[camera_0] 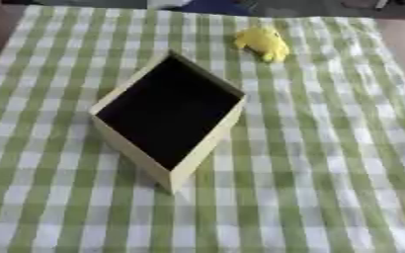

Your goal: Pick up objects on the table and place them in the box.

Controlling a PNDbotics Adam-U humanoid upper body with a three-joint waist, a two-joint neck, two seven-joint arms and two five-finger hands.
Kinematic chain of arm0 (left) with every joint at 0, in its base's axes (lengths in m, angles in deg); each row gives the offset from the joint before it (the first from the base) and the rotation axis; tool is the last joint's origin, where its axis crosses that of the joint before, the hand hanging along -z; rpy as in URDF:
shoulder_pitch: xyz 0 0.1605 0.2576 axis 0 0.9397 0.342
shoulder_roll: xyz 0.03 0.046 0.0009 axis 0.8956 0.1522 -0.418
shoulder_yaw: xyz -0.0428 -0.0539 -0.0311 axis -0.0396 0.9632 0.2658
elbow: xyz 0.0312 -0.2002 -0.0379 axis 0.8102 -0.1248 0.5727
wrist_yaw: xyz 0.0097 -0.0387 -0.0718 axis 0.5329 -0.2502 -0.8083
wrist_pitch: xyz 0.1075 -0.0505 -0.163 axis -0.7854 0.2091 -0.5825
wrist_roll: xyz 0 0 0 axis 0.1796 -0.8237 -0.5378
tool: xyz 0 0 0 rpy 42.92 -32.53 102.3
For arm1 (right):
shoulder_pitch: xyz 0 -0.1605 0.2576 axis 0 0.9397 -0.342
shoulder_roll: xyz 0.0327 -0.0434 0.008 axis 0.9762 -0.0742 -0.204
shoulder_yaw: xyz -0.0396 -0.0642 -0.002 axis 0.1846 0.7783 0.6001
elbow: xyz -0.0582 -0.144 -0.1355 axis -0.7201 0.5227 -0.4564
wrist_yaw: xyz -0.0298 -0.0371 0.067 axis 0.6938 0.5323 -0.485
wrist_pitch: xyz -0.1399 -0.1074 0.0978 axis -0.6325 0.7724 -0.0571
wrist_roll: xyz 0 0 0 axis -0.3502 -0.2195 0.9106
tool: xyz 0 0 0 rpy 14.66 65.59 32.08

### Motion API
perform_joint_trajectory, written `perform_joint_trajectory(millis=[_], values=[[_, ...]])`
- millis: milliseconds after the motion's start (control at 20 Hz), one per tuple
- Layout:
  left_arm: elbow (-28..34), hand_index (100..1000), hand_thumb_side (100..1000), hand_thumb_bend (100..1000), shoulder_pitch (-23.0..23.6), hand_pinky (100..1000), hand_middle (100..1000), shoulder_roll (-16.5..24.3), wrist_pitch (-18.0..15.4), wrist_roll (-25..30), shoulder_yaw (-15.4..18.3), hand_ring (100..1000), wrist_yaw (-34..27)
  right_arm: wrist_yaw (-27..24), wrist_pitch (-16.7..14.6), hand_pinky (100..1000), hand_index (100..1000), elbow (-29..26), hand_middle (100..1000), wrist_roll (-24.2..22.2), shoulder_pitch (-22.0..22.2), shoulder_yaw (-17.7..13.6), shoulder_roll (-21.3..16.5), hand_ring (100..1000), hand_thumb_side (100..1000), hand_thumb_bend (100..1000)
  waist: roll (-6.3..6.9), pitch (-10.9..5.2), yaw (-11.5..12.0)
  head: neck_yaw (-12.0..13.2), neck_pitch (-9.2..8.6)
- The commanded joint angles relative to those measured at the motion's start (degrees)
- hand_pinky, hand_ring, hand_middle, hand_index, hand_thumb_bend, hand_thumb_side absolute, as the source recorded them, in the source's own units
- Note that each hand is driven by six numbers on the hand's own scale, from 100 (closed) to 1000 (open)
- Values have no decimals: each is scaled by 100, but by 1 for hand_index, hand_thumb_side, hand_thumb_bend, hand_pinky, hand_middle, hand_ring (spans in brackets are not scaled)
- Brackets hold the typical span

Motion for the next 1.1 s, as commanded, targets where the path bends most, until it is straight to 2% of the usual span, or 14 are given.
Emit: perform_joint_trajectory(millis=[50,250,350,500,650,850,1100], values=[[107,834,539,427,-49,602,751,145,-10,55,-20,699,-44,815,-324,867,933,942,891,24,-329,-339,314,928,1000,100,24,-97,36,-78,-4],[107,834,542,423,-65,601,751,135,-9,103,-52,698,-66,1642,-499,878,947,1604,910,-17,-470,-681,675,954,1000,100,24,-62,111,-147,-56],[107,833,543,422,-67,601,751,114,-9,117,-59,698,-75,1961,-545,883,955,1798,920,-146,-503,-789,834,962,1000,144,39,-48,129,-158,-73],[107,833,546,419,-62,601,751,85,3,136,-71,697,-82,2304,-641,890,965,1960,928,-394,-529,-910,1026,969,1000,232,54,-28,138,-191,-109],[107,832,546,417,-98,600,751,84,4,161,-95,697,-92,2510,-703,896,969,1992,930,-565,-530,-1026,1180,972,1000,253,49,-16,171,-248,-164],[107,833,546,416,-147,600,751,108,-3,199,-130,697,-102,2856,-556,902,968,1924,932,-384,-511,-1227,1369,971,1000,261,24,10,228,-332,-243],[107,832,550,411,-179,600,752,126,14,246,-174,697,-108,3251,-331,910,975,2001,923,-245,-497,-1449,1559,975,1000,350,-25,41,257,-373,-242]])
